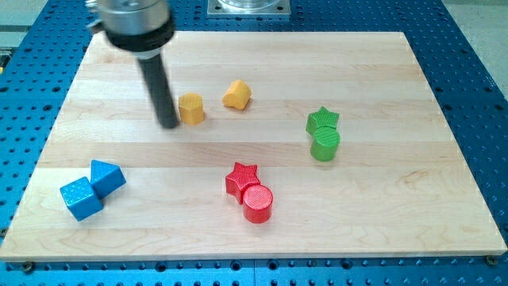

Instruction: Slide the green blocks to the center of the board

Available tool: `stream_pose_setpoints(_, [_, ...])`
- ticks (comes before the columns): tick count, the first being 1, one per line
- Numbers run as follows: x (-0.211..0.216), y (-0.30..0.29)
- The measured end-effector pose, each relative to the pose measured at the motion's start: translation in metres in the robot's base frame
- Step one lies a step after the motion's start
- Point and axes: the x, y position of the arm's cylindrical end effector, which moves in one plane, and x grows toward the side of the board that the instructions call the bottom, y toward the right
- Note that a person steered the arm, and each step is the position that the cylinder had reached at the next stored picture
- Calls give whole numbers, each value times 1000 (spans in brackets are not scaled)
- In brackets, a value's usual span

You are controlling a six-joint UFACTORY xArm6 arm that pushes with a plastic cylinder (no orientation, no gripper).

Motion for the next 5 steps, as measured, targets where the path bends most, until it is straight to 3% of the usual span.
stream_pose_setpoints(1, [-39,82])
stream_pose_setpoints(2, [2,94])
stream_pose_setpoints(4, [-32,260])
stream_pose_setpoints(5, [7,283])
